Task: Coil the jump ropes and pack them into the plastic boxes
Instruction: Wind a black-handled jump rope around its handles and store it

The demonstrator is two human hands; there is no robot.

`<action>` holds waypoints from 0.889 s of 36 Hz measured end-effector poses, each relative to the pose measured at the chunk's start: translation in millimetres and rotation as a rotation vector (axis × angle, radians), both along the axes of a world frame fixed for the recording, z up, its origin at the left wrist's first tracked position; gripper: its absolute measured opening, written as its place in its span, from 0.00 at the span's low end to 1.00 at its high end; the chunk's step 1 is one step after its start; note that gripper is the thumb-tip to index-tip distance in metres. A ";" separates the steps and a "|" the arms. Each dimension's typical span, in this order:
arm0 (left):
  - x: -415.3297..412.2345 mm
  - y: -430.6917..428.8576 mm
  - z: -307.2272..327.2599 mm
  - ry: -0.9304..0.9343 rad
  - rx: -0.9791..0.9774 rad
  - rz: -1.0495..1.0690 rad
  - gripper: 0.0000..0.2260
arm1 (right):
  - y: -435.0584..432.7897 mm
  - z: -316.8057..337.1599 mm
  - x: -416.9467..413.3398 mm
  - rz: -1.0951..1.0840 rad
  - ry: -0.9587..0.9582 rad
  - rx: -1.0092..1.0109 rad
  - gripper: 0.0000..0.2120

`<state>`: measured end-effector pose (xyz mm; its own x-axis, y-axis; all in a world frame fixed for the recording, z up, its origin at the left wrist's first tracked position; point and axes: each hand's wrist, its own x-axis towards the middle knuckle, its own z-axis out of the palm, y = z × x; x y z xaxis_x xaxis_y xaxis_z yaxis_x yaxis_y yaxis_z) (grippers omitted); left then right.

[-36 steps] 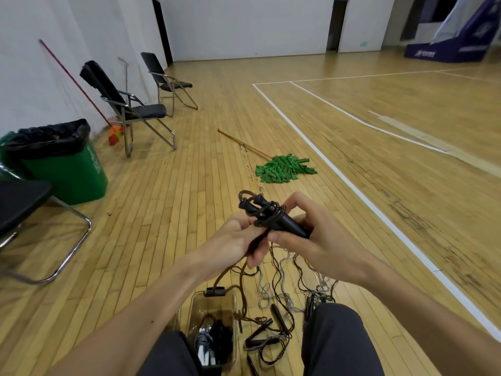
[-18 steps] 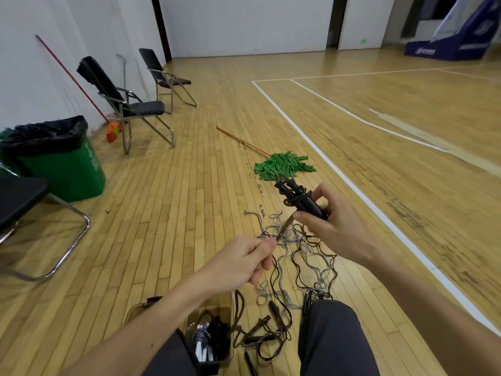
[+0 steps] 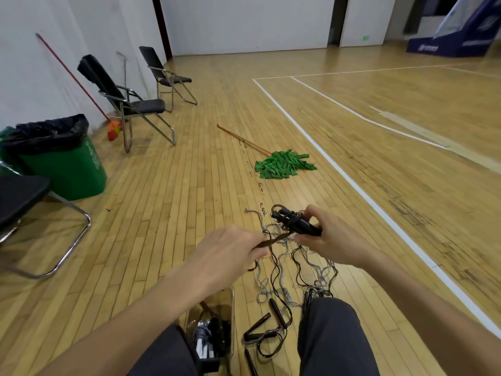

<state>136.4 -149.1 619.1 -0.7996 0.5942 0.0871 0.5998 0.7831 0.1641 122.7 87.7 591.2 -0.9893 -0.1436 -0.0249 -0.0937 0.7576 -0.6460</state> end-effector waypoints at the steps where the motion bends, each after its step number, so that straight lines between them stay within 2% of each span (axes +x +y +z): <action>1: 0.8 1.0 2.8 0.036 -0.032 -0.032 0.14 | -0.9 -0.2 -0.7 0.010 -0.018 0.019 0.12; 8: -5.7 -0.7 19.1 0.183 -0.178 -0.216 0.17 | -14.8 3.4 -1.6 0.100 -0.139 0.105 0.11; 14: -17.3 -6.4 25.1 0.231 -0.030 -0.330 0.08 | -29.0 6.1 4.0 0.236 -0.238 0.189 0.15; 19: -24.9 -7.0 27.6 0.085 0.045 -0.291 0.15 | -35.2 11.9 12.9 0.369 -0.320 0.225 0.17; 24: -30.6 -12.9 29.3 -0.068 0.153 -0.222 0.10 | -40.0 21.1 20.6 0.445 -0.319 0.228 0.17; 26: -31.1 -14.1 29.5 -0.125 0.209 -0.200 0.11 | -42.4 24.5 23.0 0.471 -0.283 0.242 0.15; 32: -32.6 -18.9 25.7 -0.258 0.363 -0.188 0.02 | -50.5 30.6 29.7 0.531 -0.216 0.196 0.10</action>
<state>103.7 -168.0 644.8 -0.7038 0.6987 0.1286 0.6296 0.5295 0.5685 152.5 37.2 621.9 -0.7530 -0.5891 -0.2931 -0.3742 0.7499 -0.5456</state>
